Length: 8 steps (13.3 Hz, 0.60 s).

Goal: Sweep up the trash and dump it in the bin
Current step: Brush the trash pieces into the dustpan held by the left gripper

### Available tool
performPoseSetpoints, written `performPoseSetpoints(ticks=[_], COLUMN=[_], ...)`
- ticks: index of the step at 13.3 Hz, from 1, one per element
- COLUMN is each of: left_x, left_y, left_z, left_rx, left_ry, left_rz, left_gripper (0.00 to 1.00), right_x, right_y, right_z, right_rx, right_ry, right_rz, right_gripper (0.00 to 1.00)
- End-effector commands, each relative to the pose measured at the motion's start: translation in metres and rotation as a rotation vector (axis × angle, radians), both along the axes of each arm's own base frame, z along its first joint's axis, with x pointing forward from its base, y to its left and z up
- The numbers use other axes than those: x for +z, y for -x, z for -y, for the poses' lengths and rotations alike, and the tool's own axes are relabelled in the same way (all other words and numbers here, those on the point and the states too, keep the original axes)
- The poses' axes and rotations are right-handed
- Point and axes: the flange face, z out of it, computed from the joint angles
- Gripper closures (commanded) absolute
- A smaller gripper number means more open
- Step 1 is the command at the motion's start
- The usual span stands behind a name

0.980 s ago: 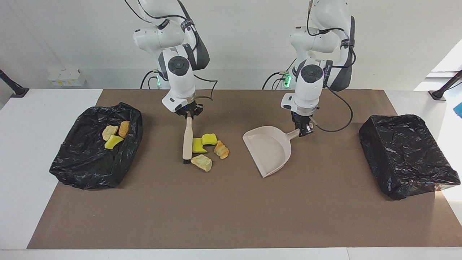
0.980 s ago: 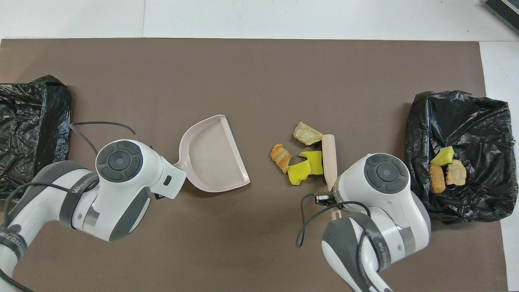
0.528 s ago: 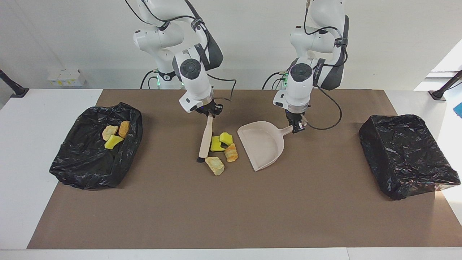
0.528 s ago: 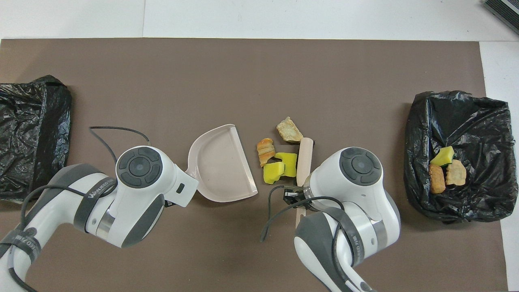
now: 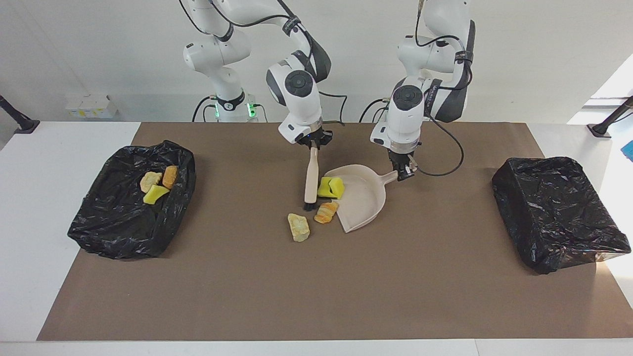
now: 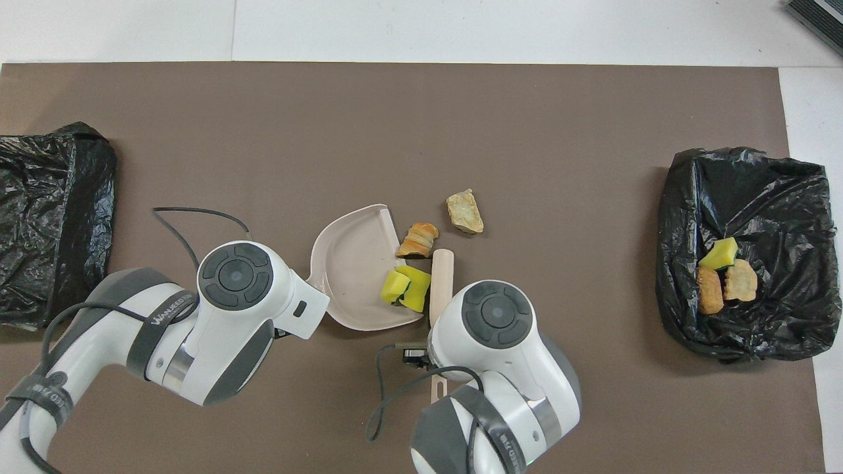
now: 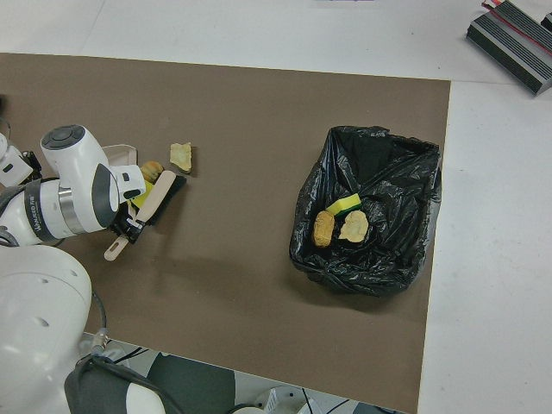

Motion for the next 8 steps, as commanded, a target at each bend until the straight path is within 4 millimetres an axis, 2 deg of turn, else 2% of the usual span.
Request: performPoseSetpoints(ticks=[1, 4, 6, 8], left_x=[0.003, 0.004, 0.003, 0.003], left_y=[0.000, -0.005, -0.005, -0.006], left_z=[0.003, 0.001, 0.000, -0.002], left_rx=[-0.025, -0.065, -0.061, -0.038], left_ry=[0.004, 0.016, 0.017, 0.019], left_rz=[0.037, 0.050, 0.049, 0.045], left_gripper=[1.00, 1.00, 1.00, 1.00], right_x=[0.013, 0.024, 0.036, 0.049], right_y=[0.024, 0.030, 0.010, -0.016], right_z=[-0.017, -0.027, -0.016, 0.004], right_rx=[0.023, 0.094, 0.109, 0.130], right_ry=[-0.018, -0.032, -0.056, -0.029], right_rz=[0.001, 0.040, 0.065, 0.122], right_gripper=[1.00, 1.00, 1.00, 1.00])
